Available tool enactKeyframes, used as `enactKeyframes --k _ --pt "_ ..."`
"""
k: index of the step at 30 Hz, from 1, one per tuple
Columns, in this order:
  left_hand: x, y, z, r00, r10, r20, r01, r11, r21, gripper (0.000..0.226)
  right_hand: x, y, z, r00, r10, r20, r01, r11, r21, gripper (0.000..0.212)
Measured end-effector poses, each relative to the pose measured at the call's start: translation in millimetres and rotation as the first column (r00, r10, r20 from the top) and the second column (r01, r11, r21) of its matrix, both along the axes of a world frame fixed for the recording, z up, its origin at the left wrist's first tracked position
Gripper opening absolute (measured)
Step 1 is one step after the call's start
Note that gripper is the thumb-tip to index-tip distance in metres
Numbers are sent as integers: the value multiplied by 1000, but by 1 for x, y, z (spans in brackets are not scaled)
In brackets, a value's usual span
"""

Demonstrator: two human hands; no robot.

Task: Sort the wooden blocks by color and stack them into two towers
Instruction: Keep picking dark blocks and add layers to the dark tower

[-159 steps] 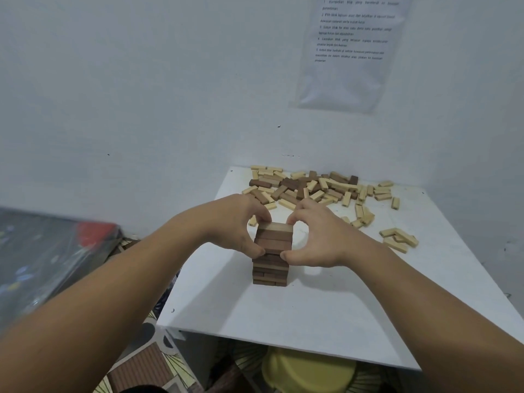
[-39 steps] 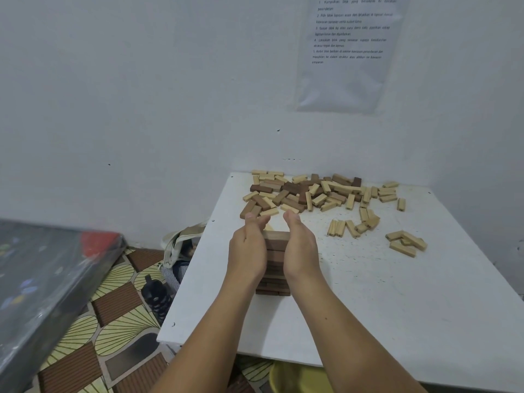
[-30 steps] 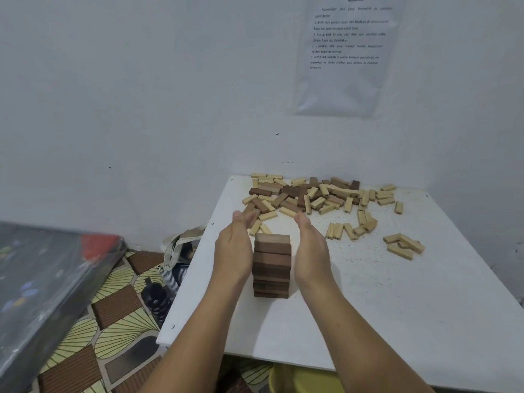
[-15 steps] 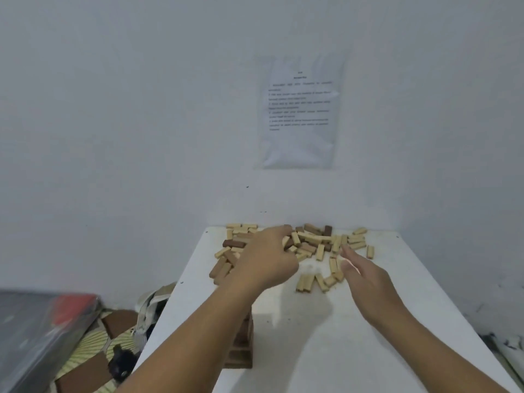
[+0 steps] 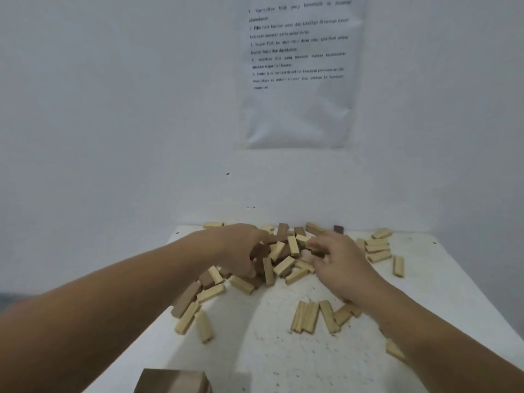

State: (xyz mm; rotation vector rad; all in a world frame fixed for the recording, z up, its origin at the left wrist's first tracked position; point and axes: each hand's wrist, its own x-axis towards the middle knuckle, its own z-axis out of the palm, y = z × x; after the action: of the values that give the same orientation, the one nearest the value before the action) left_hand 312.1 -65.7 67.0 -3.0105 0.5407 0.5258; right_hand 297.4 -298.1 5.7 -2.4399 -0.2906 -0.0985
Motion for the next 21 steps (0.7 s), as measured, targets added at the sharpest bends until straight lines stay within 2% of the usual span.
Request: enactKeyframes --k 3,5,10,13,15,18,21 --pt "12 6 -15 996 -88 -10 87 994 -62 102 20 22 -9 998 46 50 -39 991 -128 29" --pt "17 7 -27 992 -124 25 126 989 -74 104 28 32 -12 994 66 83 -45 973 -228 32" --pt "21 9 -35 986 -139 95 151 980 -127 93 31 44 -9 992 114 51 -79 893 -443 42" --pt "19 9 -36 985 -133 109 148 978 -149 74 30 45 -2 986 121 113 -38 832 -553 24" --pt "17 11 -37 985 -122 123 139 980 -143 64 33 42 2 988 119 95 -39 800 -599 16" --pt "15 15 -37 982 -92 166 115 984 -135 52 33 33 8 991 106 82 -40 819 -573 14" --pt "14 20 -34 976 -44 213 81 982 -170 46 24 21 11 996 51 77 -22 937 -348 19"
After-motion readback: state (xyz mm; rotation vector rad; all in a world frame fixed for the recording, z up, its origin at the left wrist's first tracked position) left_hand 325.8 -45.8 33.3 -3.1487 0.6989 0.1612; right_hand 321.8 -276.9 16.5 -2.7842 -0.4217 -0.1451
